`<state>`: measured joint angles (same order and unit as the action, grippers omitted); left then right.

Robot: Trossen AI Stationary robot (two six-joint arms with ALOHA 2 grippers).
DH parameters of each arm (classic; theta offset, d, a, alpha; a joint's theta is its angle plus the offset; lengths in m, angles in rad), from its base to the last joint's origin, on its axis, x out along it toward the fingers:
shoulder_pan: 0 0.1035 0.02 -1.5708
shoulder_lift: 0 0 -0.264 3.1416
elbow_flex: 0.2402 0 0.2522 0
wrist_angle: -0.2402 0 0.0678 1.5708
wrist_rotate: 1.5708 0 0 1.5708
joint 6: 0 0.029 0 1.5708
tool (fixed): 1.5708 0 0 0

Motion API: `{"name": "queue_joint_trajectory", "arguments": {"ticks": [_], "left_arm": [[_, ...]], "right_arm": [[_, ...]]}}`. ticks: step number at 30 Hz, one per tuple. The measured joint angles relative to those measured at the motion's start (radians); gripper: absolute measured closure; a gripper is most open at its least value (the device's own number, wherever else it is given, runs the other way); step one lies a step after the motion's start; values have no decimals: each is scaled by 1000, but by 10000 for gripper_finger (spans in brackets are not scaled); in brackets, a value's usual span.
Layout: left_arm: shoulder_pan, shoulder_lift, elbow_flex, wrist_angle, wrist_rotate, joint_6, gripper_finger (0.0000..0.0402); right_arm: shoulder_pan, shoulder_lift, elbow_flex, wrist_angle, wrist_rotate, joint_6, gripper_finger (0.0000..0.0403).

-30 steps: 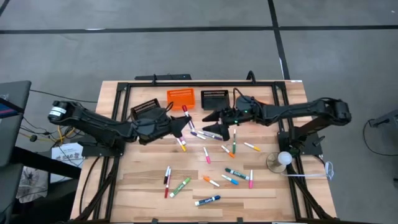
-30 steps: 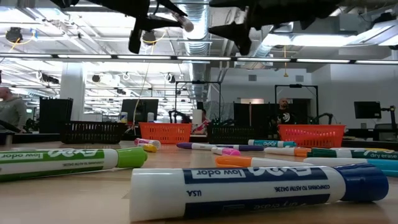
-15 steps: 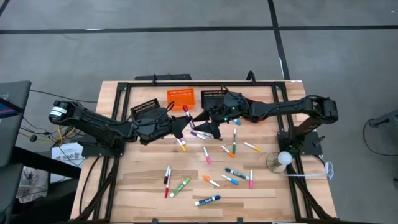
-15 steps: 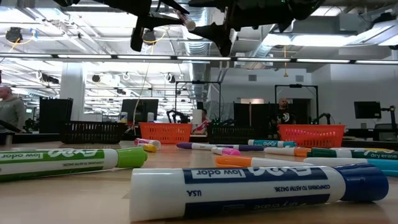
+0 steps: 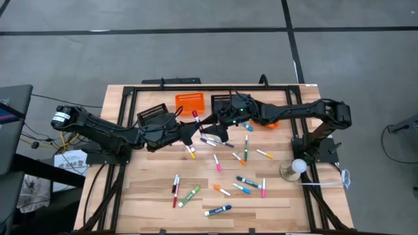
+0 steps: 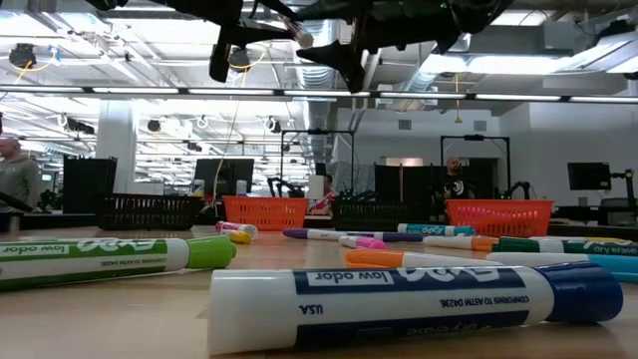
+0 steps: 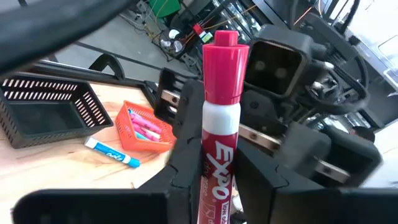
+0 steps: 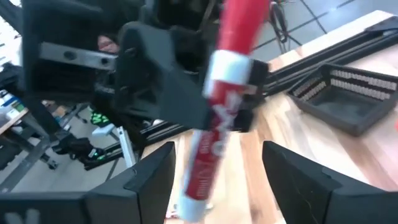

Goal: Pick & Place Markers
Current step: Put the middle left white red marker into the middle black bin

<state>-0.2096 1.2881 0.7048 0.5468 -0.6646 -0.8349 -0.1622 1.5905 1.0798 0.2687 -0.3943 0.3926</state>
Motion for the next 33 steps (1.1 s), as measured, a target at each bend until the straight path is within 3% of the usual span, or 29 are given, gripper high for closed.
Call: {"name": "queue_joint_trajectory", "arguments": {"ticks": [6, 19, 26, 33], "left_arm": [[0, -1, 0, 4, 0, 1, 325], [0, 12, 1, 39, 8, 1, 325], [25, 79, 45, 60, 52, 21, 323], [42, 70, 47, 61, 88, 40, 325]], "right_arm": [[-2, 2, 0, -9, -5, 1, 193], [-2, 2, 0, 12, -23, 1, 195], [-1, 2, -1, 16, -26, 13, 201], [-1, 2, -1, -22, -26, 19, 225]]}}
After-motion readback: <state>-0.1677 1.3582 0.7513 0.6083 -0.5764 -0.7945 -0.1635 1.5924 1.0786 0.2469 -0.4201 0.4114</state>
